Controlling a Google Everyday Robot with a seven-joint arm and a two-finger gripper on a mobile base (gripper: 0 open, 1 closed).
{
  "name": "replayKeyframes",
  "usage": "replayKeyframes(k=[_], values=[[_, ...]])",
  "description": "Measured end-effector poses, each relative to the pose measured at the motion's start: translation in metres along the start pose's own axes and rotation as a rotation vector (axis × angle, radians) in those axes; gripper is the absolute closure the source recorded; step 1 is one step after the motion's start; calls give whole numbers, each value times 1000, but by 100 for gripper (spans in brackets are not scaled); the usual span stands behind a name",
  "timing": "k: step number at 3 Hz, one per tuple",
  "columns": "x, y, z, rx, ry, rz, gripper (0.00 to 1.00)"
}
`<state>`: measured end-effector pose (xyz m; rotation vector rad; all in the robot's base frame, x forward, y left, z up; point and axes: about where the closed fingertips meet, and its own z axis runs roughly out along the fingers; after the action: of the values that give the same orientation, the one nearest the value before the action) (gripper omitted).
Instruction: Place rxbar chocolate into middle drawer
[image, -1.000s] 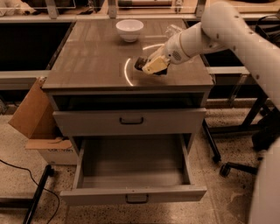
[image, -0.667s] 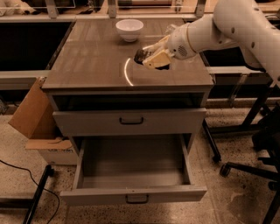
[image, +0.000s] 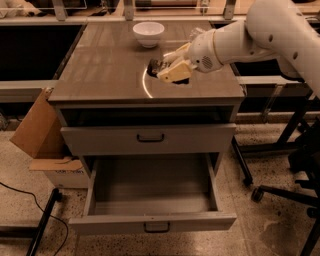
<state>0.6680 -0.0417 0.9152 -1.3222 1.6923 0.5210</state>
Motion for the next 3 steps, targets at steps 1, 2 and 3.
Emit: replayKeyframes(k=[1, 2, 3], values=[[12, 25, 7, -28, -18, 69, 100], [18, 37, 7, -33, -16, 98, 100], [30, 50, 10, -50, -3, 140, 100]])
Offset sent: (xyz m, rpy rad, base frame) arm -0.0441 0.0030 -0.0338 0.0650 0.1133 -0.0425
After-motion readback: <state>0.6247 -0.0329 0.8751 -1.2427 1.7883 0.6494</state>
